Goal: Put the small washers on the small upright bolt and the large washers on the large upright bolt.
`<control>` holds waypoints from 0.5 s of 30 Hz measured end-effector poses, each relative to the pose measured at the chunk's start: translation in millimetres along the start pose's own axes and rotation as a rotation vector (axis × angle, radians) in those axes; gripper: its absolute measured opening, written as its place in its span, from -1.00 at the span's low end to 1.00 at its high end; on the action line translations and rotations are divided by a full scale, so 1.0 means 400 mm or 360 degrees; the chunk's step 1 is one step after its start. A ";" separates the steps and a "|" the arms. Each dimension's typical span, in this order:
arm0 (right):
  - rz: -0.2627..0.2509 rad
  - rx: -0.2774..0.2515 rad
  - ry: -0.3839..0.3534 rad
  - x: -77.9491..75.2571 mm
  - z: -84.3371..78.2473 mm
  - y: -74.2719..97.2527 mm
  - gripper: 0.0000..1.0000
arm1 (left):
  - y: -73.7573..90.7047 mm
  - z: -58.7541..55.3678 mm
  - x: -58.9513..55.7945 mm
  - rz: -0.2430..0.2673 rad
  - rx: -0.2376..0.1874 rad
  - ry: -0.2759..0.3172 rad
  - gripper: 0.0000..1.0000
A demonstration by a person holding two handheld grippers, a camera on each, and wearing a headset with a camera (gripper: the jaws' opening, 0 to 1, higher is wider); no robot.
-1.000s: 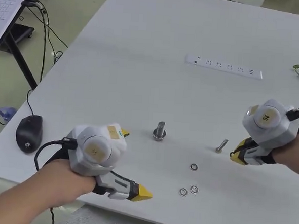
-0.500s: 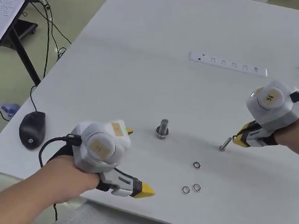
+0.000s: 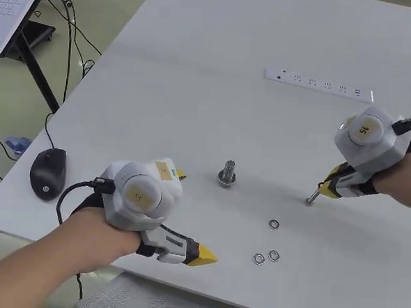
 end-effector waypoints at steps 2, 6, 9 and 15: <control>0.0005 0.0009 0.0003 0.000 -0.001 -0.003 -0.76 | -0.001 0.001 -0.001 -0.0003 0.0003 -0.0002 0.82; 0.0010 0.0021 0.0005 -0.002 -0.005 -0.010 -0.76 | -0.004 0.001 -0.003 -0.0018 0.0008 0.0004 0.81; 0.0014 0.0023 0.0008 -0.002 -0.004 -0.015 -0.76 | -0.004 0.000 -0.002 -0.0015 0.0014 -0.0011 0.81; 0.0019 0.0035 0.0020 -0.003 -0.004 -0.026 -0.76 | -0.002 -0.004 -0.001 -0.0019 0.0026 -0.0016 0.81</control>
Point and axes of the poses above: the centre of the closed fingertips' face, and the gripper's own axes: y roughly backward along the fingers, x roughly to its left, z roughly out of its top, the point moved 9 cm from there along y, roughly backward along the fingers
